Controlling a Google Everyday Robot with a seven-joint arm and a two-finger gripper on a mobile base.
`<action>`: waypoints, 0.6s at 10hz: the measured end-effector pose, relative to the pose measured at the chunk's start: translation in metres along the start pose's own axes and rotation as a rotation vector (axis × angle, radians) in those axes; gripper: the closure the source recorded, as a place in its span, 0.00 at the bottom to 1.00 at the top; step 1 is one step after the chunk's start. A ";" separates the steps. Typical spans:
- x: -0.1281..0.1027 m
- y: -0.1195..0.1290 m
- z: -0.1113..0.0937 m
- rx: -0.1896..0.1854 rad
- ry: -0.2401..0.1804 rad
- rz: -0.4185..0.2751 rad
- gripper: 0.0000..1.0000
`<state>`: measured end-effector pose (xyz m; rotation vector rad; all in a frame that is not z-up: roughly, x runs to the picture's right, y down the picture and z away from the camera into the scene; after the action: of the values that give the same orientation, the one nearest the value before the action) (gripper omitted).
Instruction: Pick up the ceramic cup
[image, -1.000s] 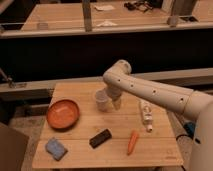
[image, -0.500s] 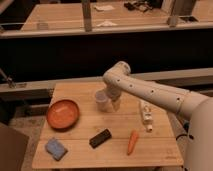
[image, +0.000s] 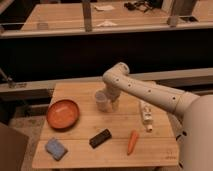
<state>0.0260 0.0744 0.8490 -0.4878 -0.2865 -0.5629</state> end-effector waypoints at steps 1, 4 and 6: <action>0.000 -0.001 0.002 -0.002 -0.006 -0.004 0.20; 0.000 -0.003 0.006 -0.006 -0.015 -0.015 0.25; 0.000 -0.004 0.006 -0.005 -0.019 -0.020 0.29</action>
<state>0.0233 0.0749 0.8557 -0.4960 -0.3082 -0.5789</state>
